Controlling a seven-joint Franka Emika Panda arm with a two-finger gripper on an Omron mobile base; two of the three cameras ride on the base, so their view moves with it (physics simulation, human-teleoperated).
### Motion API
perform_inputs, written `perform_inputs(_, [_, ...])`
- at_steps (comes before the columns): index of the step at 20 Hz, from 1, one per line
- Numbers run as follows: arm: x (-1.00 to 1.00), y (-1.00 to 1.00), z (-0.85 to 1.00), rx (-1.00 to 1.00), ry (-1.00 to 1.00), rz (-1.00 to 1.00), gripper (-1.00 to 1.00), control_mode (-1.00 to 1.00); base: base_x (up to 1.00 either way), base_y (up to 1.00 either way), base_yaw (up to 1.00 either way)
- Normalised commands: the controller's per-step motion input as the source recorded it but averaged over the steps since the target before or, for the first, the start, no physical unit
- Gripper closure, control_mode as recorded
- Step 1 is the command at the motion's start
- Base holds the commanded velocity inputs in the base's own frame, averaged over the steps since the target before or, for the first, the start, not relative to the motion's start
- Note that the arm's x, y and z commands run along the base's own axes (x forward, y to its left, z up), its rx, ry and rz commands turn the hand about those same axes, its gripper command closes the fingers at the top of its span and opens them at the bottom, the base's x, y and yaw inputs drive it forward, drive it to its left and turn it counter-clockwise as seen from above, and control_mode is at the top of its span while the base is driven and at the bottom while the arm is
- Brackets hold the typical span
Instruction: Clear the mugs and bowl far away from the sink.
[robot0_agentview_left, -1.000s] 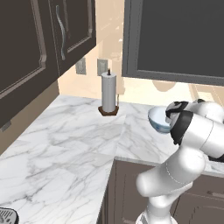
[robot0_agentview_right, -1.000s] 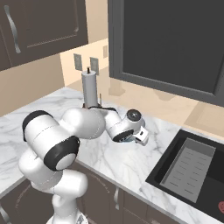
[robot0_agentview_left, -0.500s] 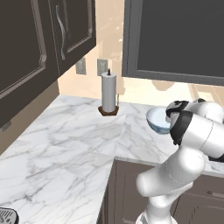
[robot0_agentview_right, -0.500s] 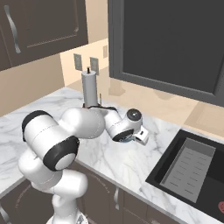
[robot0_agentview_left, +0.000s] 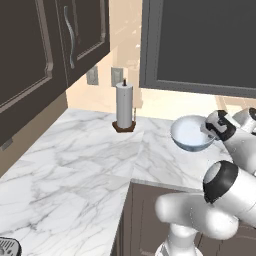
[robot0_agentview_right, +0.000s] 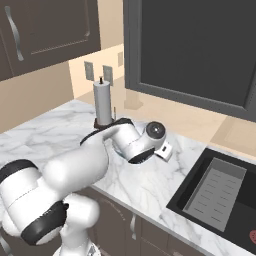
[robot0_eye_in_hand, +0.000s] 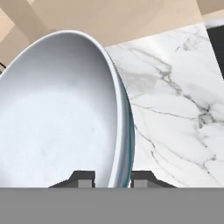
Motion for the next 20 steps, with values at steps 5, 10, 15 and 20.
perform_inputs(5, [-1.0,0.0,1.0,0.0,-0.19,0.0,1.0,-1.0,0.0,0.0,0.0])
perform_inputs(10, [-1.0,0.0,0.98,0.0,-0.09,0.0,1.0,-1.0,0.0,0.0,0.0])
perform_inputs(15, [-1.0,0.0,0.44,0.0,-0.05,0.01,1.0,-1.0,0.0,0.0,0.0])
perform_inputs(20, [-0.41,0.02,0.09,0.0,-0.29,0.0,1.0,-1.0,0.0,0.0,0.0])
